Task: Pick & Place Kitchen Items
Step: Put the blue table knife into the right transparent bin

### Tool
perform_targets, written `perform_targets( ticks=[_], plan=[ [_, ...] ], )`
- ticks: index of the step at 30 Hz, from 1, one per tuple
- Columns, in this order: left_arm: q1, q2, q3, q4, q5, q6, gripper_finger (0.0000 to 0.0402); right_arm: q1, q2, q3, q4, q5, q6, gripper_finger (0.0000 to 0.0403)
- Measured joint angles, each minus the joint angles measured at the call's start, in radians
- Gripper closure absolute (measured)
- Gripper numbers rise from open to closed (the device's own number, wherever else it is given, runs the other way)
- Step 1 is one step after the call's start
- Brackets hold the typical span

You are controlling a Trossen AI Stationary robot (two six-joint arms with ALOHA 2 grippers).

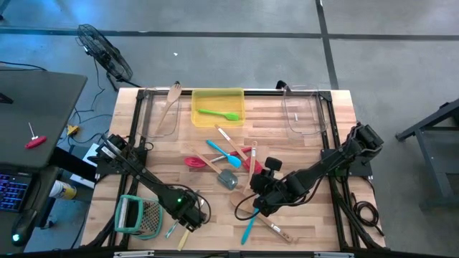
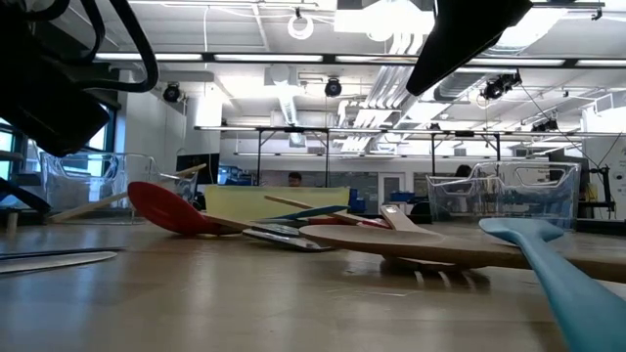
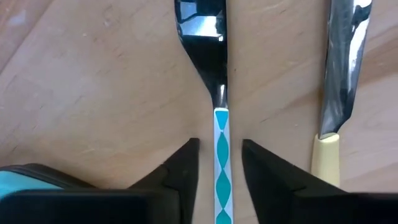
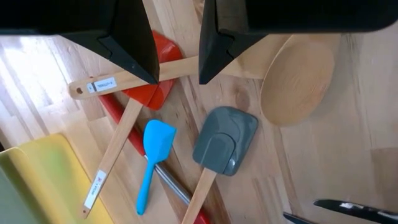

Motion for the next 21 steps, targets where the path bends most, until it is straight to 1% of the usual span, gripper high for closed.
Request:
perform_targets(
  ticks=[6, 11, 14, 21],
  plan=[
    [0.000, 0.000, 0.000, -0.008, -0.002, 0.026, 0.0383, 0.000, 0.000, 0.000, 0.000, 0.000, 0.000, 0.0298],
    [-0.002, 0.000, 0.000, -0.028, -0.027, 0.026, 0.0389, 0.000, 0.000, 0.000, 0.000, 0.000, 0.000, 0.0298],
    [-0.003, 0.000, 0.002, -0.029, -0.059, 0.030, 0.0390, 0.000, 0.000, 0.000, 0.000, 0.000, 0.000, 0.0298],
    [-0.002, 0.004, 0.016, -0.054, -0.056, 0.049, 0.0390, 0.000, 0.000, 0.000, 0.000, 0.000, -0.003, 0.0298]
  ],
)
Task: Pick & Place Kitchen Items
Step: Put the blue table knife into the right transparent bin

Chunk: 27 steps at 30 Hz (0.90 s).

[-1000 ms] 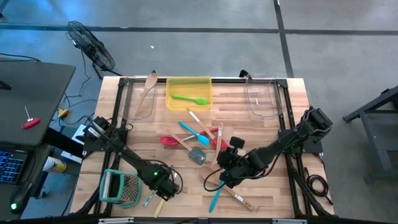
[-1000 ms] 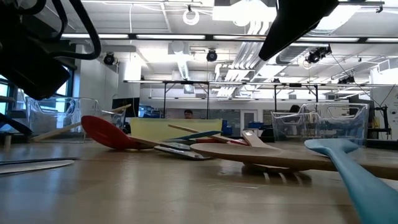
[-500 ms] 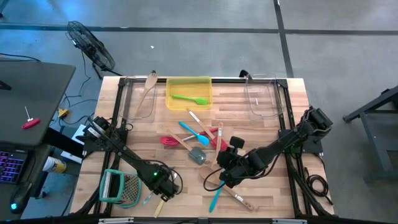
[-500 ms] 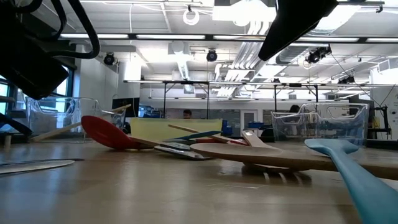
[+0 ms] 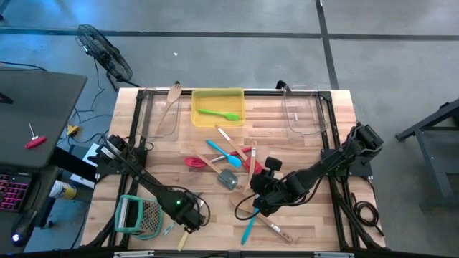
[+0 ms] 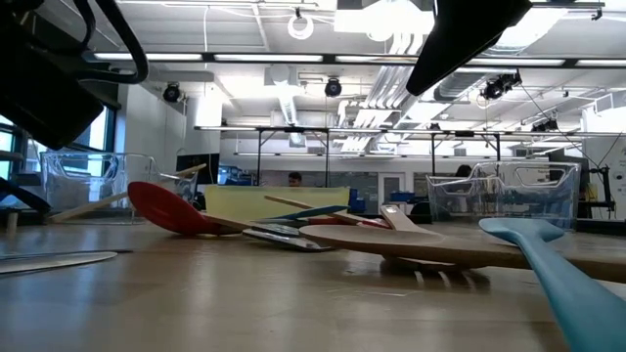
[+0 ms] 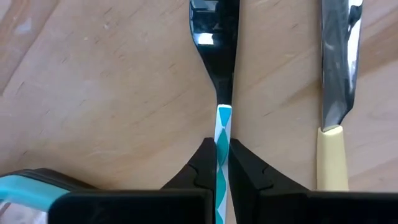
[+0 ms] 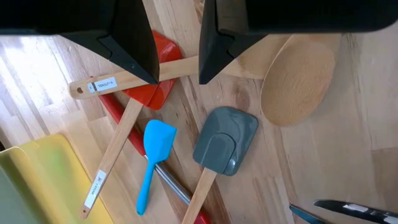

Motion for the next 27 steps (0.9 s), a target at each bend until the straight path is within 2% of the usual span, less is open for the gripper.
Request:
perform_targets(
  ticks=[5, 9, 19, 27],
  plan=[
    [-0.001, 0.014, 0.093, -0.119, -0.033, 0.026, 0.0392, 0.000, 0.000, 0.000, 0.000, 0.002, -0.006, 0.0298],
    [0.002, 0.017, 0.156, -0.225, -0.109, 0.028, 0.0392, 0.002, 0.000, 0.000, 0.000, 0.002, -0.015, 0.0298],
    [0.002, 0.016, 0.210, -0.255, -0.105, 0.015, 0.0392, 0.046, 0.000, 0.000, 0.000, 0.006, -0.015, 0.0298],
    [0.009, 0.015, 0.350, -0.440, -0.154, 0.034, 0.0392, 0.089, 0.000, 0.000, 0.000, 0.088, -0.002, 0.0298]
  ],
)
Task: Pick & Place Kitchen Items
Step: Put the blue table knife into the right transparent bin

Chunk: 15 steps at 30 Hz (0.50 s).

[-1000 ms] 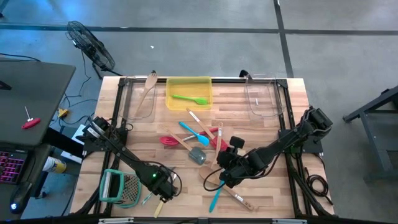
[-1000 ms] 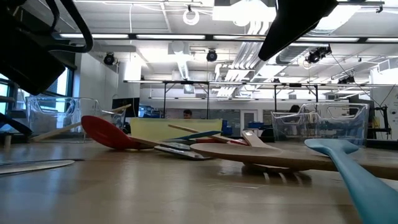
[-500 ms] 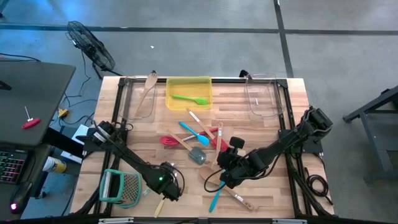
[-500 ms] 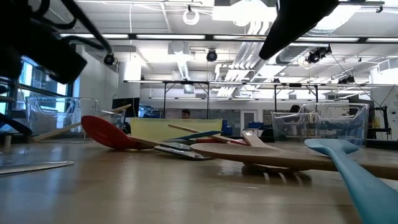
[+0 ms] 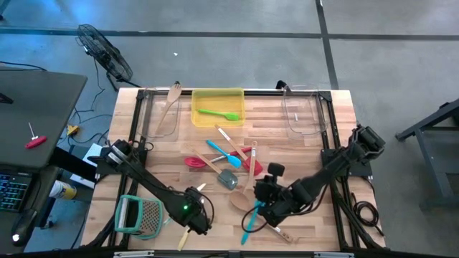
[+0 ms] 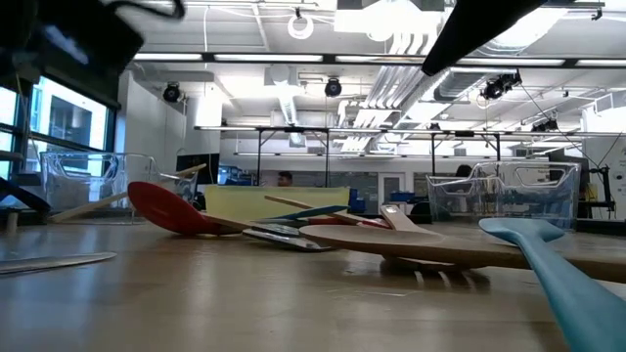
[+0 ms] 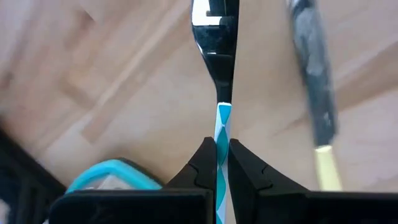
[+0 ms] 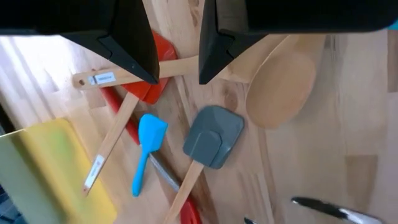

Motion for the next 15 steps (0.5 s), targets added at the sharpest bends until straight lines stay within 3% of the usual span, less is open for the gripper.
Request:
perform_targets(
  ticks=[7, 11, 15],
  plan=[
    [0.013, -0.003, 0.228, -0.291, -0.206, 0.026, 0.0392, 0.042, 0.000, 0.000, 0.000, 0.137, 0.021, 0.0298],
    [0.025, -0.007, 0.326, -0.311, -0.427, 0.113, 0.0392, 0.067, 0.000, 0.000, 0.068, 0.241, 0.065, 0.0298],
    [0.046, -0.014, 0.419, -0.314, -0.694, 0.232, 0.0392, 0.094, 0.000, 0.000, 0.252, 0.323, -0.061, 0.0298]
  ],
)
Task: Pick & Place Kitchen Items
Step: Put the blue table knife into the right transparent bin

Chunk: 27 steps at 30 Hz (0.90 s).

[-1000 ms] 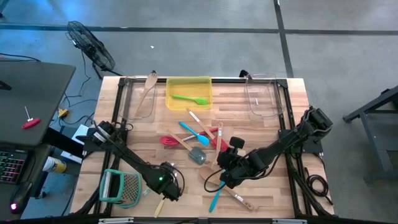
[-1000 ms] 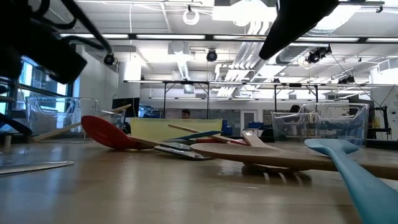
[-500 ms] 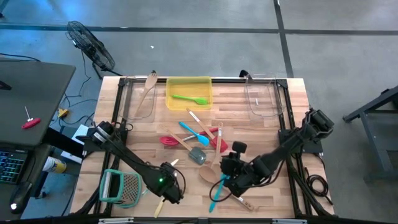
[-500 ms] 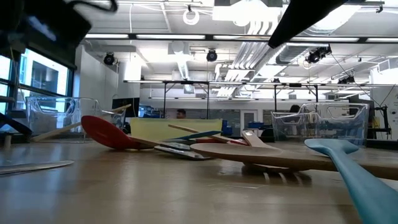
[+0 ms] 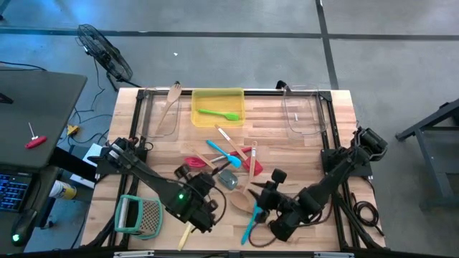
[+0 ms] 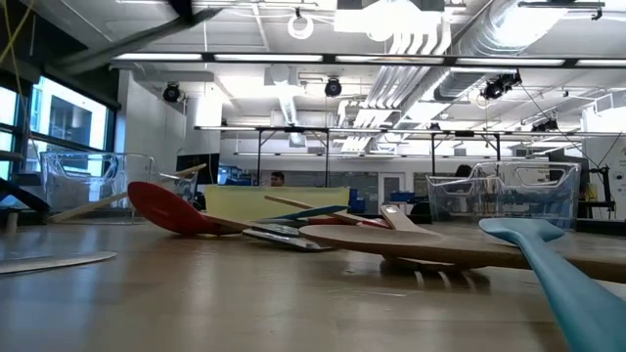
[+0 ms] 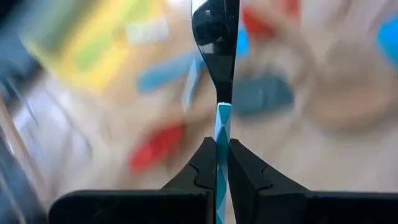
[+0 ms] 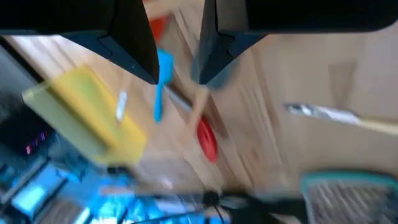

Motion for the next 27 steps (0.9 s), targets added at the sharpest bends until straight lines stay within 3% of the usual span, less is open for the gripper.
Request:
perform_targets(
  ticks=[5, 11, 14, 20, 27],
  plan=[
    [0.022, 0.000, 0.129, 0.017, -0.234, 0.192, 0.0392, 0.010, 0.000, 0.000, 0.217, 0.080, -0.118, 0.0298],
    [0.025, 0.000, 0.284, 0.130, -0.383, 0.482, 0.0392, 0.012, 0.000, 0.000, 0.481, 0.177, -0.367, 0.0298],
    [0.025, 0.000, 0.370, 0.221, -0.400, 0.650, 0.0392, -0.008, 0.000, 0.000, 0.627, 0.197, -0.519, 0.0298],
    [0.025, 0.000, 0.436, 0.425, -0.353, 0.950, 0.0392, -0.051, 0.000, 0.000, 0.820, 0.060, -0.752, 0.0298],
    [0.024, 0.001, 0.434, 0.461, -0.300, 1.000, 0.0392, -0.052, 0.000, 0.000, 0.859, 0.141, -0.807, 0.0298]
  ],
)
